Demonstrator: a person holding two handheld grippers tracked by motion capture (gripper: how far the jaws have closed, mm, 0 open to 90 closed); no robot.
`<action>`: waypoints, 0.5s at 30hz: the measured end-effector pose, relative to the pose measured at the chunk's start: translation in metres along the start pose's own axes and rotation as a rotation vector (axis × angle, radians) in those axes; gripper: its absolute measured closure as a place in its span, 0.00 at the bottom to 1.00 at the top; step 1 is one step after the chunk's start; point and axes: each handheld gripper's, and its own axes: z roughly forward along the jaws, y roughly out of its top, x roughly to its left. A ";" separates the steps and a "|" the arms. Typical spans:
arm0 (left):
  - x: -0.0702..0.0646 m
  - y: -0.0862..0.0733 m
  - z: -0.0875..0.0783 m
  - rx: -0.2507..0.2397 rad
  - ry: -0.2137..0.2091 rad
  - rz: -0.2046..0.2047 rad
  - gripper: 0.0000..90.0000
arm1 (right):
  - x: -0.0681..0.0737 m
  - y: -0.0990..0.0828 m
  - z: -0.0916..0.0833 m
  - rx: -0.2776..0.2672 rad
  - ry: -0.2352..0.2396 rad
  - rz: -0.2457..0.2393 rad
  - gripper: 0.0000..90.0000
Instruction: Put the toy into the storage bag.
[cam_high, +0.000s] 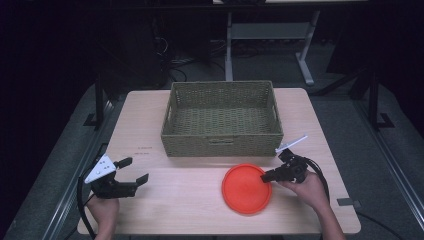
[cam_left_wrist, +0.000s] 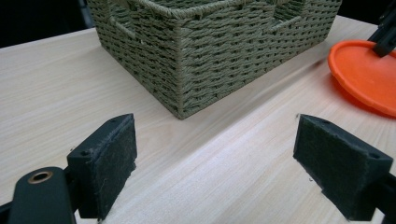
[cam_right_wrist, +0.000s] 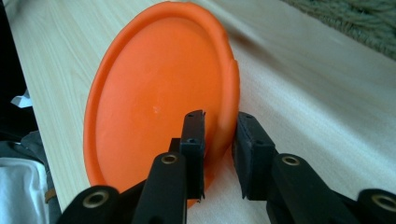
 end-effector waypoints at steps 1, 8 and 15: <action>0.001 0.000 0.000 0.001 0.001 0.007 0.14 | 0.001 0.002 0.000 0.006 -0.006 -0.003 0.83; 0.001 0.000 -0.001 0.002 0.005 -0.001 0.14 | 0.012 0.013 -0.006 -0.013 -0.003 -0.015 0.90; 0.001 0.000 -0.001 0.003 0.006 0.002 0.14 | 0.022 0.021 -0.012 -0.018 -0.031 -0.038 0.91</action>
